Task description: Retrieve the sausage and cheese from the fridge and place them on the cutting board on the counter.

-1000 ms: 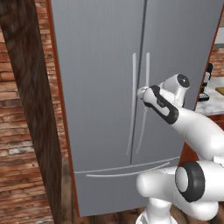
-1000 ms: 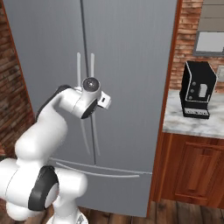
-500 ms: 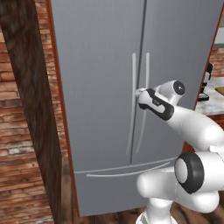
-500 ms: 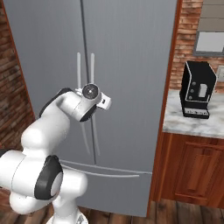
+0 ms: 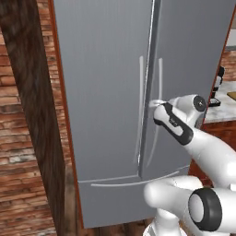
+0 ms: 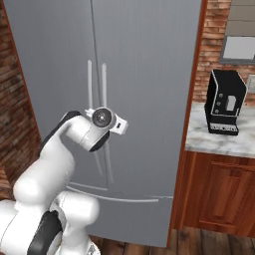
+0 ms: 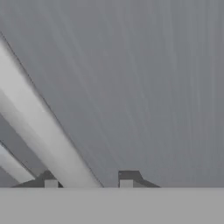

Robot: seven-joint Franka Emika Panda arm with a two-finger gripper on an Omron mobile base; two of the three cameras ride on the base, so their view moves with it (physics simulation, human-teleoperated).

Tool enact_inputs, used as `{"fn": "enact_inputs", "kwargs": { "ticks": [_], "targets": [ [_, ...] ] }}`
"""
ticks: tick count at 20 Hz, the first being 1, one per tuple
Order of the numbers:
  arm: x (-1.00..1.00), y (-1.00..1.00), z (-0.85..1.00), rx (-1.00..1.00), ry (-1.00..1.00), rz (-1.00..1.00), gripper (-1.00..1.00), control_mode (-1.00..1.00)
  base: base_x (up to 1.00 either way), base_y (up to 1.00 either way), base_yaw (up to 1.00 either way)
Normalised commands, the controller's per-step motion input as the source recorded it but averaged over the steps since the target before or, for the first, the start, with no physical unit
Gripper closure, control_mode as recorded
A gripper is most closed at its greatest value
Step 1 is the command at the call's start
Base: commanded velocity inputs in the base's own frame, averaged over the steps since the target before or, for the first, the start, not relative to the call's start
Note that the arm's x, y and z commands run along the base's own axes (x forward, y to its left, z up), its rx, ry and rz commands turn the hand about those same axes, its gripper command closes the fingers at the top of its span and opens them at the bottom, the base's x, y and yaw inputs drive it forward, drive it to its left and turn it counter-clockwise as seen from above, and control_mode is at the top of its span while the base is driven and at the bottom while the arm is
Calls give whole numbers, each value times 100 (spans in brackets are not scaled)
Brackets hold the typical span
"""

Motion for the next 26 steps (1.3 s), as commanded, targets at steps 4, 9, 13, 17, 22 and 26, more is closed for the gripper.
{"fn": "enact_inputs", "kwargs": {
  "ticks": [4,9,13,17,22,26],
  "targets": [
    [-100,-100,0,9,0,0,100,-100,0,0,0],
    [-100,-100,0,12,0,0,100,-100,0,0,0],
    [-69,-86,0,8,0,0,100,-100,0,0,0],
    [-32,-16,2,7,-1,1,-100,-100,0,0,0],
    [-100,-6,67,3,5,0,-100,-100,0,0,0],
    [-73,63,52,-12,13,-6,-100,-100,0,0,0]
  ]
}}
